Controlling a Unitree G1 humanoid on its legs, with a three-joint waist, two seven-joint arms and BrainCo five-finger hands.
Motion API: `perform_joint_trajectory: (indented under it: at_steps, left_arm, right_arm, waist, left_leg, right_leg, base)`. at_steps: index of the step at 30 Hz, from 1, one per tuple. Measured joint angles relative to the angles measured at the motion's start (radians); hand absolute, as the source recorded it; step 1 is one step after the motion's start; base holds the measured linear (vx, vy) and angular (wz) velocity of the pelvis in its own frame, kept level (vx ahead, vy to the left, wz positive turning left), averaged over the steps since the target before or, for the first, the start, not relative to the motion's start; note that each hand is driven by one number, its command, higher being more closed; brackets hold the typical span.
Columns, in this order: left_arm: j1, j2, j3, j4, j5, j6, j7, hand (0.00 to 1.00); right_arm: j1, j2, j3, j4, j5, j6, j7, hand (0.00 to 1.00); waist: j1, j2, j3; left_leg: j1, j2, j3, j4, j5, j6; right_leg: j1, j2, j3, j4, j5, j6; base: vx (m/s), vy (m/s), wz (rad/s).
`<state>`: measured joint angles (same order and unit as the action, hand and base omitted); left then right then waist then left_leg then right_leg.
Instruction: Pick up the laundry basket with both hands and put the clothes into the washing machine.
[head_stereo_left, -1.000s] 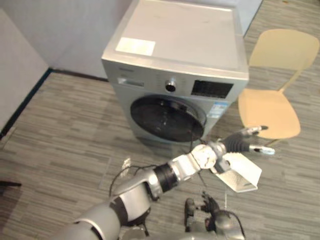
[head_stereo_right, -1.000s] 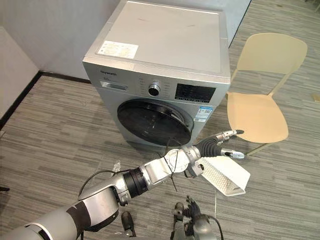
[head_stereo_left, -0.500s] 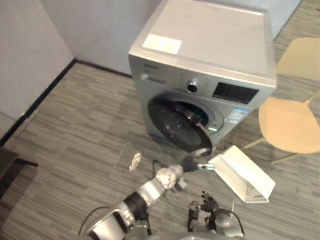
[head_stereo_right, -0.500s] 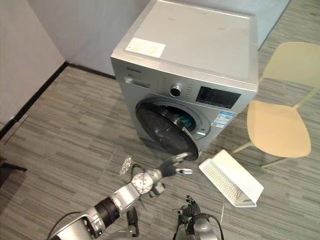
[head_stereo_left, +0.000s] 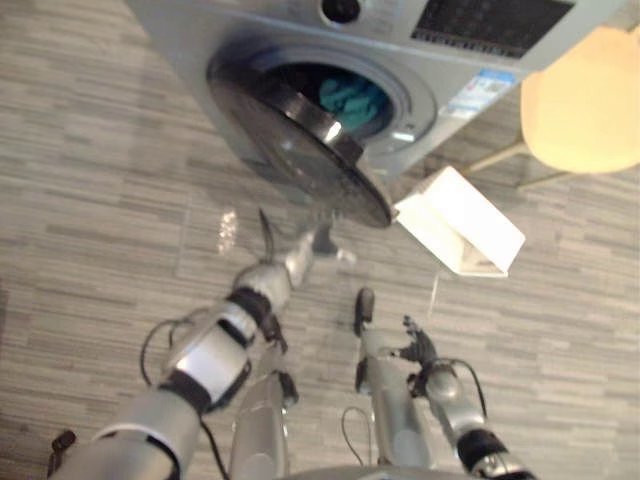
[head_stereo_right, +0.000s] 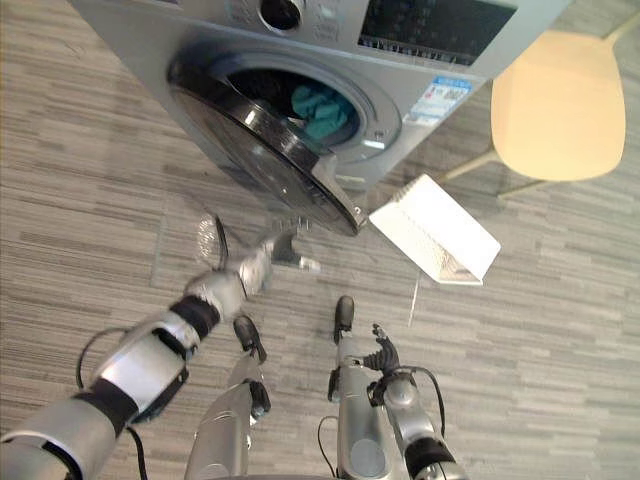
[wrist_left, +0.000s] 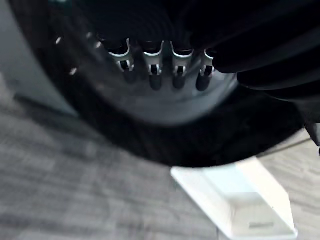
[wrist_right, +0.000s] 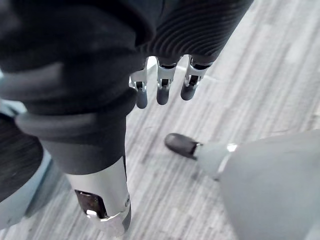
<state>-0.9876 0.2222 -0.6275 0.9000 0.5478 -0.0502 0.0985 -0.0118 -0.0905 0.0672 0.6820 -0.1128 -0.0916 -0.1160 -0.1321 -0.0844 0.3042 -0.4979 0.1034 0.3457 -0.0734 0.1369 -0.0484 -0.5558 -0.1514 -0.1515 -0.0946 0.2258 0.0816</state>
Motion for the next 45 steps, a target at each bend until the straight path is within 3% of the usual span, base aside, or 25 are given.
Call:
perform_joint_trajectory:
  at_steps: [2, 3, 7, 10, 14, 19, 20, 23, 25, 26, 29, 30, 32, 35, 36, 38, 39, 42, 44, 45]
  left_arm:
    - [-0.008, -0.004, -0.03, -0.059, -0.039, 0.0, -0.002, 0.0]
    - [-0.02, -0.029, -0.041, -0.174, -0.095, -0.002, 0.019, 0.0]
    - [-0.167, -0.102, -0.034, -0.279, -0.196, -0.034, 0.085, 0.0]
    - [-0.294, -0.107, 0.025, -0.366, -0.275, -0.058, 0.171, 0.0]
    - [-0.3, -0.092, 0.046, -0.392, -0.302, -0.074, 0.206, 0.0]
    - [-0.162, -0.078, 0.052, -0.392, -0.302, -0.074, 0.202, 0.0]
    - [-0.094, -0.078, 0.051, -0.394, -0.301, -0.073, 0.182, 0.0]
    - [0.111, -0.079, 0.046, -0.482, -0.301, -0.077, 0.159, 0.0]
    - [0.213, -0.079, 0.04, -0.524, -0.301, -0.08, 0.146, 0.0]
    - [0.315, -0.078, 0.031, -0.562, -0.303, -0.093, 0.132, 0.0]
    - [0.558, -0.074, 0.049, -0.63, -0.353, -0.121, 0.11, 0.0]
    - [0.659, -0.072, 0.067, -0.627, -0.391, -0.13, 0.094, 0.0]
    - [0.794, -0.069, 0.122, -0.592, -0.44, -0.138, 0.066, 0.0]
    - [0.95, -0.082, 0.297, -0.429, -0.503, -0.137, 0.033, 0.0]
    - [0.986, -0.079, 0.358, -0.369, -0.513, -0.133, 0.031, 0.0]
    - [1.028, -0.069, 0.445, -0.279, -0.518, -0.126, 0.03, 0.0]
    - [1.056, -0.061, 0.494, -0.227, -0.518, -0.12, 0.025, 0.0]
    - [1.117, -0.089, 0.604, -0.124, -0.518, -0.109, 0.007, 0.0]
    - [1.131, -0.103, 0.674, -0.068, -0.518, -0.105, 0.008, 0.0]
    - [1.137, -0.102, 0.705, -0.034, -0.517, -0.097, 0.009, 0.0]
  right_arm:
    - [0.051, -0.004, -0.001, -0.031, 0.004, -0.001, -0.01, 0.0]
    - [0.088, -0.002, 0.0, -0.077, 0.004, -0.011, -0.015, 0.0]
    - [0.101, 0.006, 0.003, -0.154, 0.004, -0.021, -0.016, 0.0]
    - [0.102, 0.02, 0.013, -0.217, 0.006, -0.045, -0.016, 0.0]
    - [0.101, 0.028, 0.058, -0.245, 0.007, -0.062, -0.014, 0.0]
    - [0.101, 0.03, 0.073, -0.241, 0.02, -0.064, -0.013, 0.0]
    - [0.103, 0.029, 0.07, -0.238, 0.03, -0.064, -0.013, 0.0]
    - [0.113, 0.03, 0.068, -0.229, 0.033, -0.064, -0.013, 0.0]
    - [0.129, 0.034, 0.065, -0.211, 0.033, -0.065, -0.013, 0.0]
    - [0.149, 0.047, 0.058, -0.181, 0.032, -0.066, -0.012, 0.0]
    - [0.168, 0.068, 0.041, -0.071, 0.027, -0.056, -0.007, 0.0]
    - [0.165, 0.062, 0.023, -0.035, 0.025, -0.056, -0.006, 0.0]
    - [0.149, 0.059, -0.01, 0.023, 0.024, -0.054, 0.01, 0.0]
    - [0.113, 0.019, -0.021, 0.136, 0.023, -0.045, 0.033, 0.0]
    - [0.106, -0.002, -0.021, 0.168, 0.023, -0.032, 0.035, 0.0]
    - [0.103, -0.028, -0.031, 0.194, 0.022, -0.017, 0.041, 0.0]
    - [0.103, -0.053, -0.036, 0.199, 0.02, -0.013, 0.053, 0.0]
    - [0.084, -0.1, -0.067, 0.221, 0.019, -0.008, 0.057, 0.0]
    - [0.058, -0.111, -0.082, 0.248, 0.019, -0.001, 0.057, 0.0]
    - [0.036, -0.099, -0.082, 0.265, 0.019, 0.007, 0.059, 0.0]
  waist:
    - [0.007, 0.0, 0.0]
    - [0.005, 0.0, 0.0]
    - [0.003, -0.001, 0.0]
    - [0.003, -0.001, 0.0]
    - [0.012, -0.002, 0.0]
    - [0.015, 0.0, -0.002]
    - [0.033, 0.004, -0.004]
    - [0.047, 0.031, -0.019]
    - [0.06, 0.033, -0.032]
    - [0.075, 0.034, -0.043]
    - [0.135, 0.04, -0.066]
    - [0.15, 0.053, -0.073]
    - [0.153, 0.071, -0.084]
    - [0.154, 0.098, -0.114]
    - [0.168, 0.109, -0.117]
    - [0.178, 0.127, -0.118]
    - [0.178, 0.14, -0.125]
    - [0.208, 0.176, -0.158]
    - [0.228, 0.173, -0.162]
    - [0.241, 0.157, -0.162]
  left_leg:
    - [-0.007, 0.003, 0.012, -0.008, 0.0, 0.0]
    - [-0.022, 0.009, 0.019, -0.018, 0.0, 0.0]
    - [-0.044, 0.03, 0.041, -0.018, 0.0, -0.001]
    - [-0.043, 0.039, 0.056, -0.016, -0.001, -0.001]
    - [-0.044, 0.054, 0.066, -0.016, -0.001, -0.002]
    - [-0.043, 0.054, 0.063, -0.007, -0.001, -0.003]
    - [-0.044, 0.057, 0.05, 0.008, -0.001, -0.003]
    - [-0.045, 0.07, 0.007, 0.034, -0.001, -0.003]
    - [-0.045, 0.069, -0.015, 0.047, -0.003, -0.006]
    - [-0.038, 0.066, -0.04, 0.06, -0.006, -0.01]
    - [-0.007, 0.074, -0.085, 0.091, -0.023, -0.033]
    - [0.027, 0.08, -0.103, 0.089, -0.028, -0.033]
    - [0.09, 0.087, -0.136, 0.095, -0.032, -0.041]
    - [0.139, 0.082, -0.228, 0.169, -0.073, -0.039]
    - [0.146, 0.088, -0.241, 0.217, -0.103, -0.029]
    - [0.159, 0.096, -0.2, 0.268, -0.147, 0.021]
    - [0.186, 0.107, -0.121, 0.269, -0.153, 0.031]
    - [0.212, 0.08, -0.019, 0.25, -0.123, 0.015]
    - [0.223, 0.048, -0.026, 0.25, -0.124, 0.034]
    - [0.23, 0.026, -0.036, 0.252, -0.134, 0.045]
  right_leg:
    - [-0.016, 0.005, 0.01, -0.001, 0.0, 0.0]
    - [-0.04, 0.012, 0.019, -0.001, 0.012, 0.016]
    - [-0.076, 0.032, 0.034, -0.001, 0.062, 0.041]
    - [-0.086, 0.041, 0.043, -0.001, 0.083, 0.046]
    - [-0.092, 0.054, 0.042, -0.001, 0.093, 0.044]
    - [-0.088, 0.051, 0.041, -0.001, 0.093, 0.044]
    - [-0.076, 0.051, 0.03, -0.002, 0.093, 0.043]
    - [-0.039, 0.056, -0.019, -0.002, 0.089, 0.039]
    - [-0.017, 0.053, -0.039, -0.002, 0.069, 0.014]
    - [0.014, 0.049, -0.057, -0.002, 0.035, -0.018]
    - [0.09, 0.053, -0.101, 0.007, -0.034, -0.044]
    - [0.138, 0.06, -0.127, 0.01, -0.054, -0.044]
    - [0.225, 0.065, -0.171, 0.022, -0.085, -0.048]
    - [0.346, 0.062, -0.254, 0.072, -0.164, -0.04]
    - [0.383, 0.058, -0.28, 0.096, -0.191, -0.036]
    - [0.448, 0.042, -0.322, 0.115, -0.219, -0.025]
    - [0.482, 0.022, -0.349, 0.123, -0.235, -0.008]
    - [0.508, -0.04, -0.391, 0.149, -0.254, 0.021]
    - [0.533, -0.075, -0.425, 0.143, -0.251, 0.049]
    - [0.556, -0.089, -0.443, 0.136, -0.246, 0.059]
  base:
    - [0.03, 0.006, -0.17]
    - [0.06, 0.02, -0.21]
    - [0.05, 0.033, -0.26]
    - [0.03, 0.045, -0.2]
    - [0.02, 0.033, -0.09]
    - [0.01, 0.038, 0.03]
    - [0.0, 0.036, 0.13]
    - [0.0, 0.017, 0.33]
    - [-0.01, 0.005, 0.48]
    - [-0.01, -0.02, 0.67]
    - [0.0, -0.062, 0.57]
    - [0.02, -0.06, 0.53]
    - [0.03, -0.028, 0.72]
    - [0.05, 0.027, 0.88]
    - [0.06, 0.043, 0.68]
    - [0.07, 0.069, 0.84]
    - [0.12, 0.108, 1.01]
    - [0.14, 0.115, 0.63]
    - [0.2, 0.14, 0.56]
    - [0.23, 0.119, 0.58]
